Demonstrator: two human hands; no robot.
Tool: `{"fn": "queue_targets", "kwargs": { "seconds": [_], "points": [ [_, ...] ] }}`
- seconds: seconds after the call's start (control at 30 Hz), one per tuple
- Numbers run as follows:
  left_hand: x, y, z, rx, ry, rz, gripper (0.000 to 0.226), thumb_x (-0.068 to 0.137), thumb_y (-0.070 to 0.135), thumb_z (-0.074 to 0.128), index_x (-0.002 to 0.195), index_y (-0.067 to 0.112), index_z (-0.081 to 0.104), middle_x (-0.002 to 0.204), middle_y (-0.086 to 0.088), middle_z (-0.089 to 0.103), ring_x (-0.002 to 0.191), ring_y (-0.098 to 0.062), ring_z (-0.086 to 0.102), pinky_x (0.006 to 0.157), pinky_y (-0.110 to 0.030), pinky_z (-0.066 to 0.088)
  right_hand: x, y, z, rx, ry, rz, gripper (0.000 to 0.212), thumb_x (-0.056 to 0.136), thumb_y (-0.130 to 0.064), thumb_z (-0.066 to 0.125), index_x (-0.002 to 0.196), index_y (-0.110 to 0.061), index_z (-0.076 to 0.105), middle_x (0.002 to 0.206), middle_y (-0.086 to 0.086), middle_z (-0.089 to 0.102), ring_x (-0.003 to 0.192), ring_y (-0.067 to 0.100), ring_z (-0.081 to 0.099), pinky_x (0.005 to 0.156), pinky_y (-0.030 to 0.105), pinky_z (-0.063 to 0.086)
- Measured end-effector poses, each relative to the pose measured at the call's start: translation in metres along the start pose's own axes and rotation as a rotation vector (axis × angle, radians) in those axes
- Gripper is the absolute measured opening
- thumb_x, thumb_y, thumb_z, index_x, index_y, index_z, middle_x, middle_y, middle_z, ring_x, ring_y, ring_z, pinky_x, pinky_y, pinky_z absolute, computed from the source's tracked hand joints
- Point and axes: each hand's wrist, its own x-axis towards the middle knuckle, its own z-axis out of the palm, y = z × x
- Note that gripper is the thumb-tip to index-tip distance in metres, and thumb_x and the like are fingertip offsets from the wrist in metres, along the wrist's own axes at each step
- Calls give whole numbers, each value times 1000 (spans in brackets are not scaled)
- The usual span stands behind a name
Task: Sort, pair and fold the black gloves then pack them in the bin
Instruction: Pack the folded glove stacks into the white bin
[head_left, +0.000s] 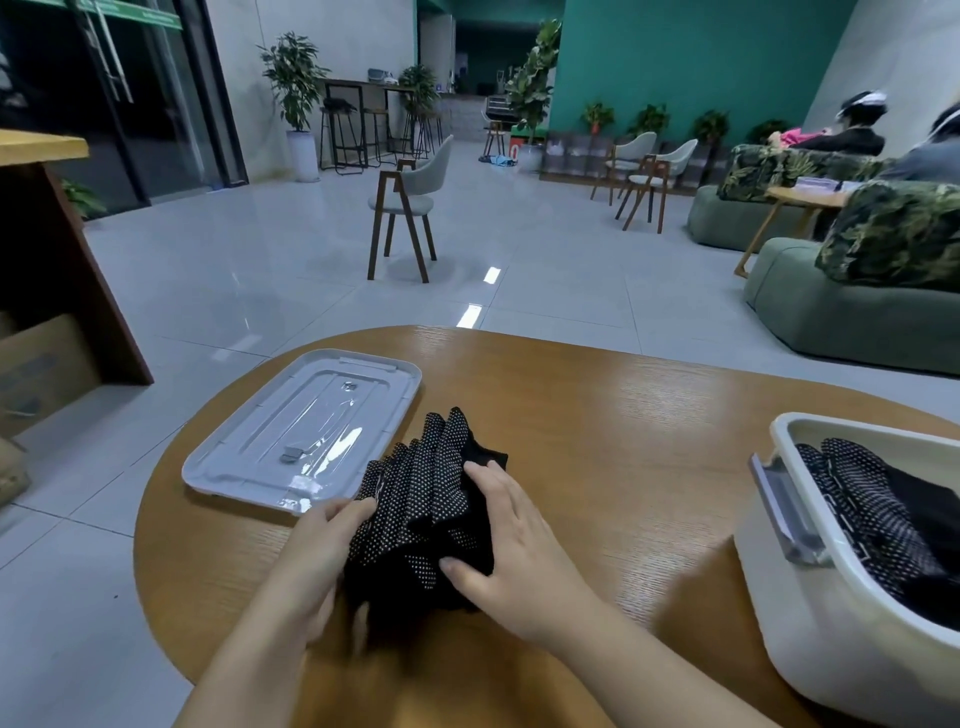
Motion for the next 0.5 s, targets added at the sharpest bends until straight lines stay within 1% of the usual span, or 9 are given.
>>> {"fn": "queue_targets", "kwargs": {
  "seconds": [0.07, 0.13, 0.17, 0.2, 0.3, 0.33, 0.4, 0.43, 0.5],
  "points": [
    [-6, 3, 1, 6, -92, 9, 22, 91, 9, 56, 108, -4, 62, 97, -19, 71, 89, -30, 67, 71, -32, 51, -4, 4, -4, 17, 2, 19, 90, 84, -41, 57, 149, -34, -5, 152, -20, 5, 141, -4, -4, 120, 33, 5],
    [-11, 5, 3, 10, -172, 17, 20, 87, 9, 60, 104, -2, 64, 94, -18, 72, 81, -27, 70, 60, -27, 54, -7, 8, -10, 2, -7, 27, 95, 80, -38, 59, 150, -30, -6, 150, -18, 9, 141, 3, 8, 118, 37, 12],
    [-15, 6, 5, 7, -208, 18, 23, 85, 9, 62, 105, -1, 64, 94, -18, 72, 79, -26, 71, 57, -26, 54, -10, 9, -12, -1, -20, 34, 96, 79, -37, 60, 150, -29, -6, 146, -19, 11, 139, 4, 13, 118, 37, 14],
    [-17, 6, 7, -2, -234, 25, 28, 82, 11, 64, 108, -1, 63, 96, -19, 72, 81, -28, 71, 57, -25, 55, -13, 10, -15, 6, -32, 39, 97, 79, -35, 61, 150, -29, -5, 143, -20, 12, 137, 6, 18, 117, 35, 17],
    [-24, 5, 15, -30, -274, 40, 44, 75, 15, 67, 117, 6, 59, 102, -16, 71, 92, -32, 69, 65, -32, 58, -20, 11, -20, 64, -37, 49, 98, 76, -33, 64, 150, -32, -1, 144, -24, 6, 133, 10, 31, 109, 27, 31],
    [-26, 5, 18, -44, -272, 51, 43, 77, 14, 67, 119, 10, 58, 104, -14, 71, 93, -32, 69, 64, -33, 57, -21, 11, -20, 92, -41, 46, 99, 76, -33, 64, 150, -33, -2, 147, -26, 1, 135, 8, 29, 108, 23, 30],
    [-35, 5, 25, -55, -259, 72, 41, 83, 10, 64, 121, 17, 54, 105, -12, 70, 91, -30, 69, 61, -33, 56, -24, 12, -20, 147, -53, 25, 101, 76, -29, 64, 150, -33, -5, 153, -25, -9, 141, -1, 10, 112, 19, 20],
    [-39, 5, 28, -50, -249, 93, 41, 84, 9, 64, 122, 19, 53, 106, -12, 70, 90, -29, 70, 60, -33, 56, -26, 13, -20, 175, -58, 15, 102, 76, -26, 64, 150, -33, -6, 155, -21, -10, 142, -4, 1, 115, 19, 15],
    [-44, 5, 32, -27, -222, 128, 39, 85, 9, 63, 120, 22, 52, 106, -11, 68, 88, -28, 70, 59, -33, 56, -31, 15, -22, 210, -60, 5, 103, 75, -23, 62, 150, -33, -8, 157, -17, -9, 141, -6, -9, 119, 24, 9]
  ]
}}
